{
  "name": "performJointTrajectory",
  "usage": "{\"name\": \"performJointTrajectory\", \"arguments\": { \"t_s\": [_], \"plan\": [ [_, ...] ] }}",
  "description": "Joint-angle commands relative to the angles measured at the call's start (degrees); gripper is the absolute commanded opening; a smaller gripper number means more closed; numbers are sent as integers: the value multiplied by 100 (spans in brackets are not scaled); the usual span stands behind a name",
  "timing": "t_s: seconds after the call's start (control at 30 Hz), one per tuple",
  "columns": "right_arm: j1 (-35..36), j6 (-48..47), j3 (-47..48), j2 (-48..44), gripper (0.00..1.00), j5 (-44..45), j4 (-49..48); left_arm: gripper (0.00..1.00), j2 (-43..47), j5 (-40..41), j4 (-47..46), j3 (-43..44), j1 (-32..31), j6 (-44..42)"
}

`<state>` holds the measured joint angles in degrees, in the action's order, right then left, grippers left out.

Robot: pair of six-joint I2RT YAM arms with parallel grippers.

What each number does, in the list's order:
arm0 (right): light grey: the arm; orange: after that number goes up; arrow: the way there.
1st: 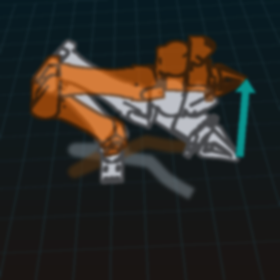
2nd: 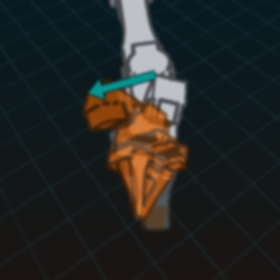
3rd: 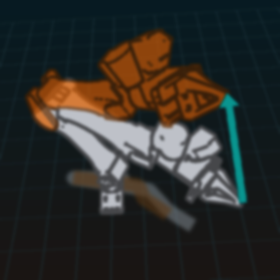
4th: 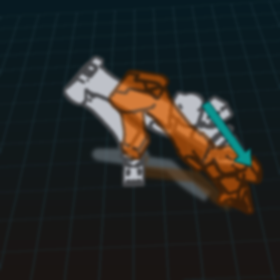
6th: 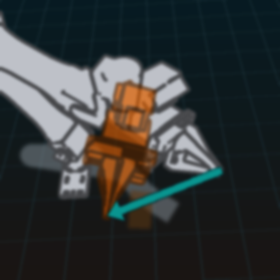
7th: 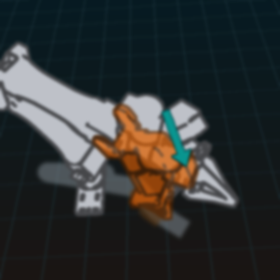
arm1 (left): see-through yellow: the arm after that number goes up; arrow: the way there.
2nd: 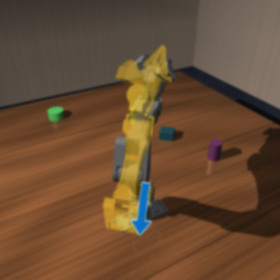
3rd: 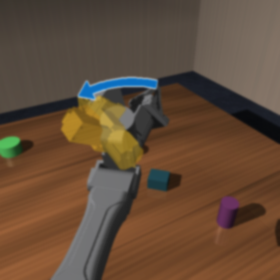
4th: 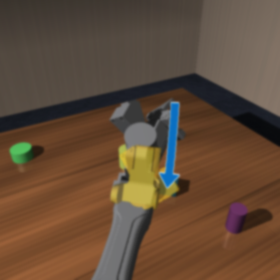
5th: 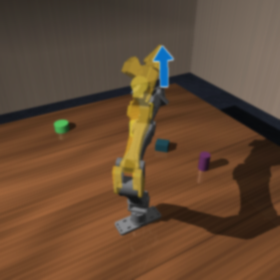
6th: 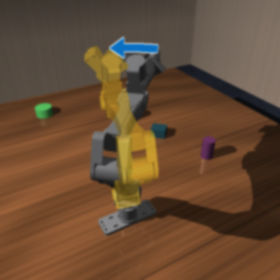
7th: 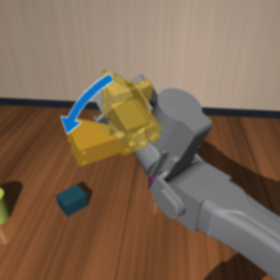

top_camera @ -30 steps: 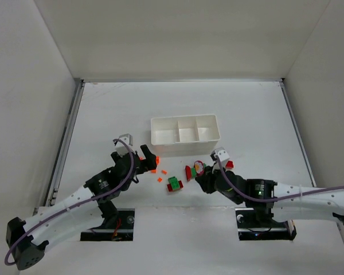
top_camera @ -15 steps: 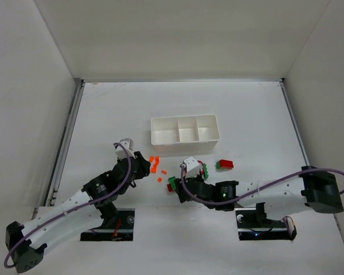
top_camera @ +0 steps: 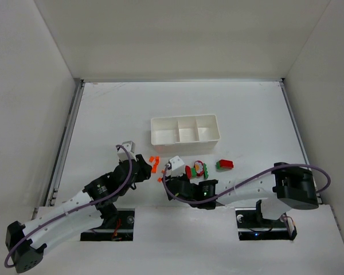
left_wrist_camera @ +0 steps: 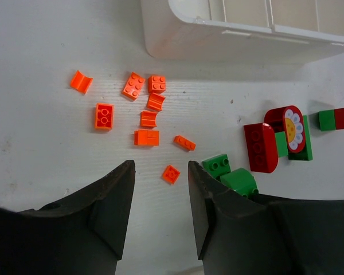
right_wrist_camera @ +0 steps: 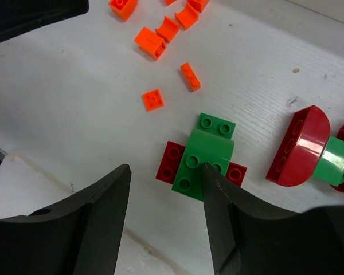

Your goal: Sort the legos into containers by color

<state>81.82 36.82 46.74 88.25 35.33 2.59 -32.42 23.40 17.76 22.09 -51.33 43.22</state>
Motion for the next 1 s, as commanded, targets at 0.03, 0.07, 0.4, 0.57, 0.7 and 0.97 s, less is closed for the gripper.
{"name": "performJointTrajectory", "arguments": {
  "t_s": [0.03, 0.07, 0.4, 0.57, 0.7, 0.97],
  "plan": [
    [22, 194, 256, 43, 58, 535, 145, 39, 70, -55, -124, -73, -39, 72],
    [40, 212, 265, 17, 58, 614, 189, 39, 70, -55, -124, -73, -39, 72],
    [260, 563, 90, -405, 58, 1143, 461, 40, 61, -55, -124, -64, -4, 99],
    [216, 765, 98, -72, 58, 1046, 541, 40, 61, -55, -141, -55, -4, 99],
    [207, 888, 186, 140, 55, 1081, 690, 40, 61, -55, -150, -47, -4, 99],
    [216, 1064, 230, 272, 50, 1222, 848, 41, 61, -55, -159, -20, -13, 99]
  ]
}}
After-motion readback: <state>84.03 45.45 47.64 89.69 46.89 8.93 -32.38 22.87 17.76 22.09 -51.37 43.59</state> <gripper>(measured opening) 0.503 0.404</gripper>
